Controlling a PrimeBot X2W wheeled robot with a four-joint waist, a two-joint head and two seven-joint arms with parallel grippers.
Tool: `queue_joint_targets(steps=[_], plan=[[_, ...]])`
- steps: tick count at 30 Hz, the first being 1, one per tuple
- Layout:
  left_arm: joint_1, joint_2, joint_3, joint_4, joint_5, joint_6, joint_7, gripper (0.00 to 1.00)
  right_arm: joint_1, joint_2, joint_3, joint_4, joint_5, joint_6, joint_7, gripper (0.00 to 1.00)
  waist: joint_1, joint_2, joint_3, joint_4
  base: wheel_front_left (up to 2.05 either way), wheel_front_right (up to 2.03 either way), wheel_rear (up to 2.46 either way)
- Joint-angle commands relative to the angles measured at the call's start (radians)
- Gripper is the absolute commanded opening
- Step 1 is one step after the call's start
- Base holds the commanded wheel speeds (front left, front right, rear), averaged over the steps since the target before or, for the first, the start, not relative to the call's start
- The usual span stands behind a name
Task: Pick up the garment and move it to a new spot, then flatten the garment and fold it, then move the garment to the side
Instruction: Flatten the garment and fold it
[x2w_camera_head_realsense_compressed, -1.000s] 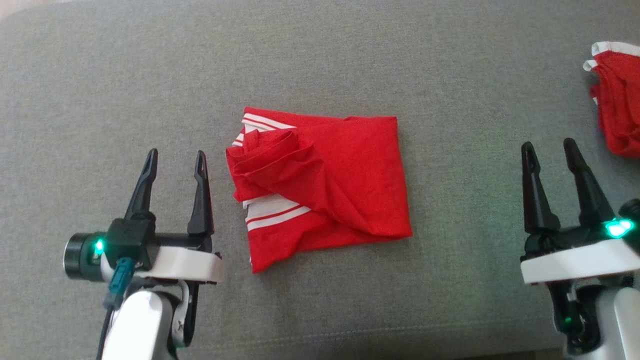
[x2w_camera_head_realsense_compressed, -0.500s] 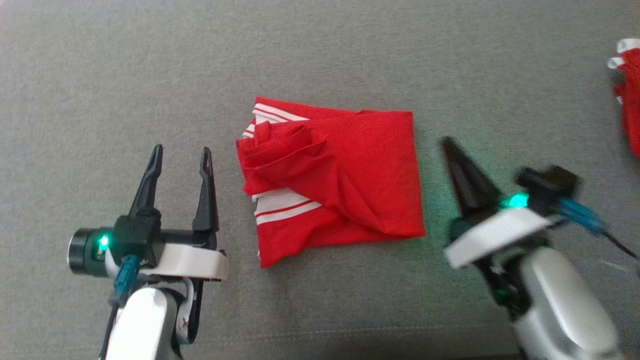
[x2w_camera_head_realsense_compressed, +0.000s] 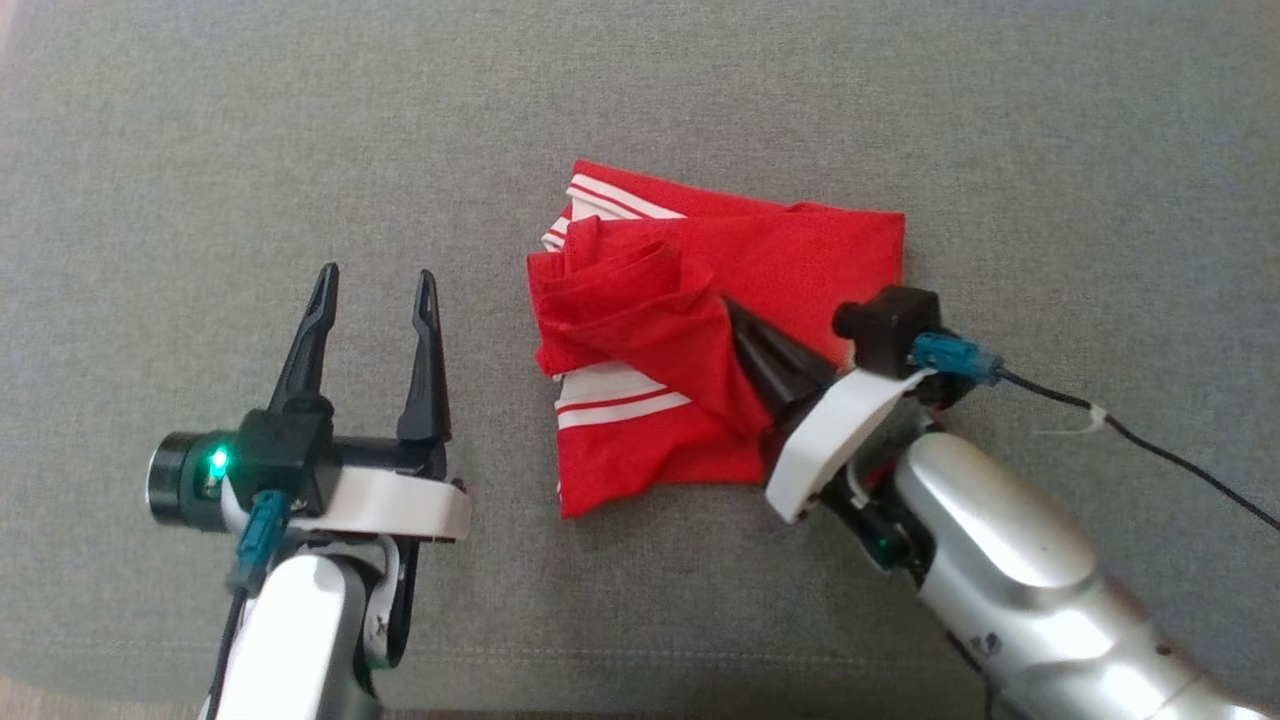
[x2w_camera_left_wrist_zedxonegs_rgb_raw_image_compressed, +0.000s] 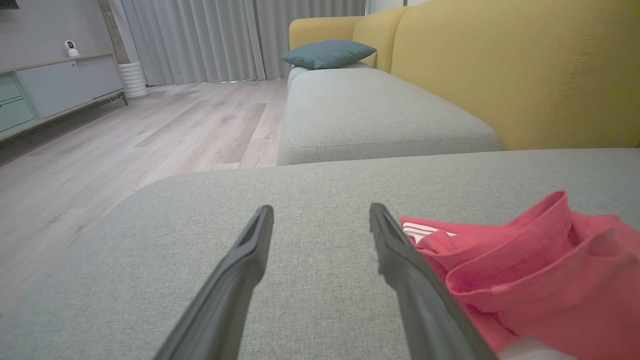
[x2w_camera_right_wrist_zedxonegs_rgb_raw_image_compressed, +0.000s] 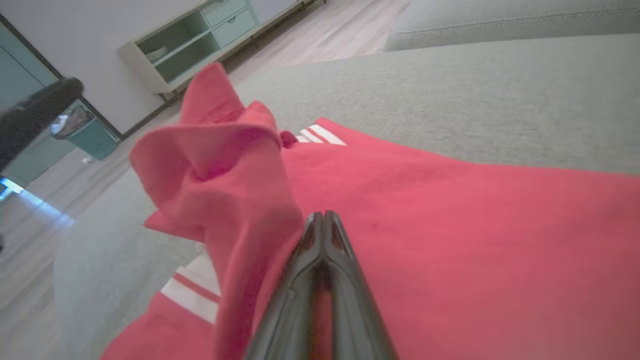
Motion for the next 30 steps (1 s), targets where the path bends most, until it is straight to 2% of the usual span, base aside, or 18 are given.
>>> queue_joint_targets(steps=[1, 7, 12, 14, 17, 18, 19, 20, 26, 30], plan=[[-0.037, 0.005, 0.028, -0.026, 0.0, 0.006, -0.012, 1.0, -0.005, 0.019, 0.031, -0.025, 0.029, 0.007, -0.013, 0.0, 0.0, 0.0, 0.001, 0.0, 0.0, 0.0, 0.0], [-0.031, 0.005, 0.036, -0.033, -0.001, 0.012, -0.012, 1.0, -0.026, 0.0, 0.187, -0.069, 0.14, 0.007, -0.006, 0.0, 0.0, 0.0, -0.002, -0.011, 0.0, 0.0, 0.0], [-0.032, 0.006, 0.037, -0.035, 0.001, 0.012, -0.012, 1.0, -0.032, -0.022, 0.286, -0.089, 0.178, 0.007, 0.015, 0.0, 0.0, 0.0, -0.007, -0.024, 0.0, 0.0, 0.0], [-0.032, 0.005, 0.039, -0.033, 0.001, 0.013, -0.012, 1.0, -0.037, -0.029, 0.285, -0.095, 0.179, 0.007, -0.02, 0.0, 0.0, 0.0, -0.012, -0.031, 0.0, 0.0, 0.0], [-0.023, 0.006, 0.043, -0.031, 0.0, 0.015, -0.012, 1.0, -0.035, -0.044, 0.219, -0.106, 0.164, 0.007, -0.107, 0.0, 0.0, 0.0, -0.03, -0.043, 0.0, 0.0, 0.0], [-0.019, 0.007, 0.044, -0.03, 0.0, 0.015, -0.012, 1.0, -0.027, -0.048, 0.181, -0.111, 0.157, 0.007, -0.13, 0.27, 0.0, 0.0, -0.038, -0.049, 0.0, 0.0, 0.0], [-0.014, 0.009, 0.046, -0.029, -0.001, 0.016, -0.012, 1.0, -0.018, -0.055, 0.139, -0.116, 0.143, 0.007, -0.147, 0.76, 0.0, 0.0, -0.045, -0.054, 0.0, 0.0, 0.0], [-0.009, 0.011, 0.047, -0.028, -0.001, 0.016, -0.012, 1.0, -0.006, -0.063, 0.09, -0.121, 0.126, 0.007, -0.16, 1.0, 0.0, 0.0, -0.054, -0.06, 0.0, 0.0, 0.0], [0.02, 0.023, 0.056, -0.018, -0.007, 0.018, -0.012, 1.0, 0.127, -0.098, -0.246, -0.187, -0.016, 0.007, -0.187, 1.0, 0.0, 0.0, -0.101, -0.093, 0.0, 0.0, 0.0], [0.036, 0.034, 0.059, -0.01, -0.009, 0.019, -0.012, 1.0, 0.249, -0.097, -0.434, -0.264, -0.113, 0.007, -0.165, 1.0, 0.0, 0.0, -0.129, -0.11, 0.0, 0.0, 0.0]])
